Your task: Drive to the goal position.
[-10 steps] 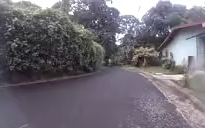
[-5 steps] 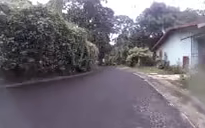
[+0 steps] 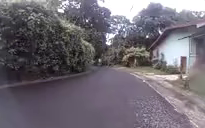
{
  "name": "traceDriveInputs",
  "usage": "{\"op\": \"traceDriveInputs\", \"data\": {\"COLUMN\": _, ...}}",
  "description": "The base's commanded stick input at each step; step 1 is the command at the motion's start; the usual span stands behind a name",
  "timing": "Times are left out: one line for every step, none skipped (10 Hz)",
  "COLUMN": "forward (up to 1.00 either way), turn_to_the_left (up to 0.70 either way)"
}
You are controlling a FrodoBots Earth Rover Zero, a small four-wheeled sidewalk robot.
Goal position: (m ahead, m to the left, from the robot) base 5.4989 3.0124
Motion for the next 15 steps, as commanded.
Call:
{"op": "traceDriveInputs", "data": {"forward": 0.5, "turn_to_the_left": 0.0}}
{"op": "traceDriveInputs", "data": {"forward": 0.5, "turn_to_the_left": 0.0}}
{"op": "traceDriveInputs", "data": {"forward": 0.5, "turn_to_the_left": 0.0}}
{"op": "traceDriveInputs", "data": {"forward": 0.5, "turn_to_the_left": 0.0}}
{"op": "traceDriveInputs", "data": {"forward": 0.5, "turn_to_the_left": 0.0}}
{"op": "traceDriveInputs", "data": {"forward": 0.5, "turn_to_the_left": 0.0}}
{"op": "traceDriveInputs", "data": {"forward": 0.5, "turn_to_the_left": 0.0}}
{"op": "traceDriveInputs", "data": {"forward": 0.5, "turn_to_the_left": 0.0}}
{"op": "traceDriveInputs", "data": {"forward": 0.5, "turn_to_the_left": 0.0}}
{"op": "traceDriveInputs", "data": {"forward": 0.5, "turn_to_the_left": 0.0}}
{"op": "traceDriveInputs", "data": {"forward": 0.5, "turn_to_the_left": 0.0}}
{"op": "traceDriveInputs", "data": {"forward": 0.5, "turn_to_the_left": 0.0}}
{"op": "traceDriveInputs", "data": {"forward": 0.5, "turn_to_the_left": 0.0}}
{"op": "traceDriveInputs", "data": {"forward": 0.5, "turn_to_the_left": -0.11}}
{"op": "traceDriveInputs", "data": {"forward": 0.5, "turn_to_the_left": -0.34}}
